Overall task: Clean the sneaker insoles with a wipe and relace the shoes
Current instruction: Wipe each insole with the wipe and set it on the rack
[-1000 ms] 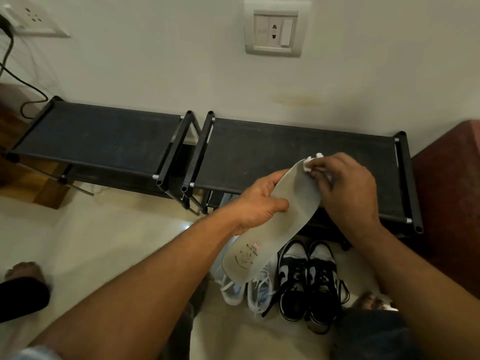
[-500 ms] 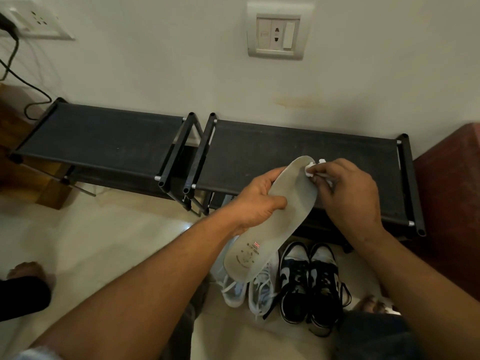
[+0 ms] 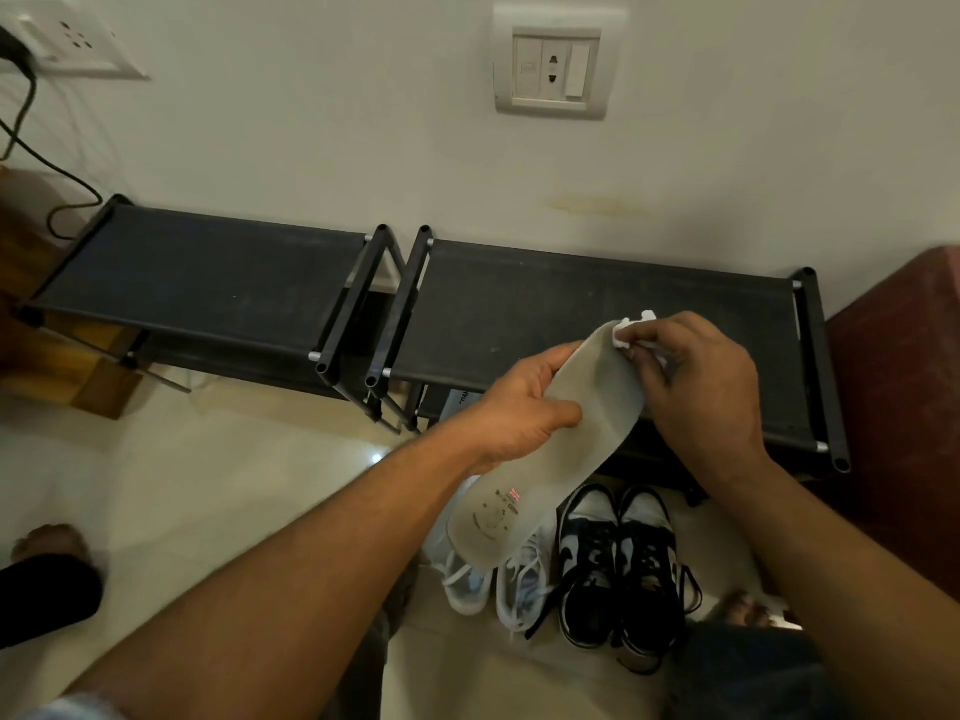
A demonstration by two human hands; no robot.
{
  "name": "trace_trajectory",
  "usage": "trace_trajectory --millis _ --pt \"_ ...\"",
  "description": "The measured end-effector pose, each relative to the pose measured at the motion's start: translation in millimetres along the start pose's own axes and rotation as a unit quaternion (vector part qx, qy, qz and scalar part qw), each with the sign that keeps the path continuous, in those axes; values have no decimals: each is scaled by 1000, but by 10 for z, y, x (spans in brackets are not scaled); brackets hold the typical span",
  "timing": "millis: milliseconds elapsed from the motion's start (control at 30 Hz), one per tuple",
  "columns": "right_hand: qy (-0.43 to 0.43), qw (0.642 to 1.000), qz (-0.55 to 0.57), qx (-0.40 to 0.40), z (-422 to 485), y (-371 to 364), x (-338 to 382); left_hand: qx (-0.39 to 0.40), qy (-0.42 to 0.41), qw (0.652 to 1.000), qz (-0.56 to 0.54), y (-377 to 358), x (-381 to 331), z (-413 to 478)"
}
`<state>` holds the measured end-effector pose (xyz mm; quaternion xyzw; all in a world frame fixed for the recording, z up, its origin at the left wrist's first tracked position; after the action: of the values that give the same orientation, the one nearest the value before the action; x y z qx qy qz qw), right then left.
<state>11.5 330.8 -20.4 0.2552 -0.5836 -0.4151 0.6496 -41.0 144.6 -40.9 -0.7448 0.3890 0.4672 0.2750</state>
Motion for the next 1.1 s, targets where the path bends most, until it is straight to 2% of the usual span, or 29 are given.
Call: trace_trajectory --millis 100,267,400,567,733,900,1100 --pt "-19 1000 6 3 20 14 -44 -39 -6 999 -9 102 19 17" --pt "4 1000 7 1 -5 13 35 23 -8 1000 -8 -123 22 -11" --pt "-12 1000 12 -1 -6 23 21 -52 -22 998 -26 69 -2 31" --pt "-12 1000 24 -1 -16 4 13 16 -12 1000 -6 -94 35 -2" --pt "-26 999 25 -10 -2 27 -18 -28 -14 999 -11 39 -7 23" --pt "-24 999 21 -8 -12 27 -9 35 5 999 -11 -69 11 -22" --pt "-40 999 26 -2 10 25 -42 -45 -15 999 -3 52 -25 -3"
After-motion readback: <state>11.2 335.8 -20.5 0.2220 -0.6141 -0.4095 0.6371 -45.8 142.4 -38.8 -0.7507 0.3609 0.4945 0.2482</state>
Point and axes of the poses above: each hand's wrist, its own z-axis towards the middle knuckle, its own y-axis out of the back of the hand, x = y × z, the point moved 4 cm from there along z, towards the middle knuckle, and after that the axes turned 12 degrees about x, right-handed, at the moved point
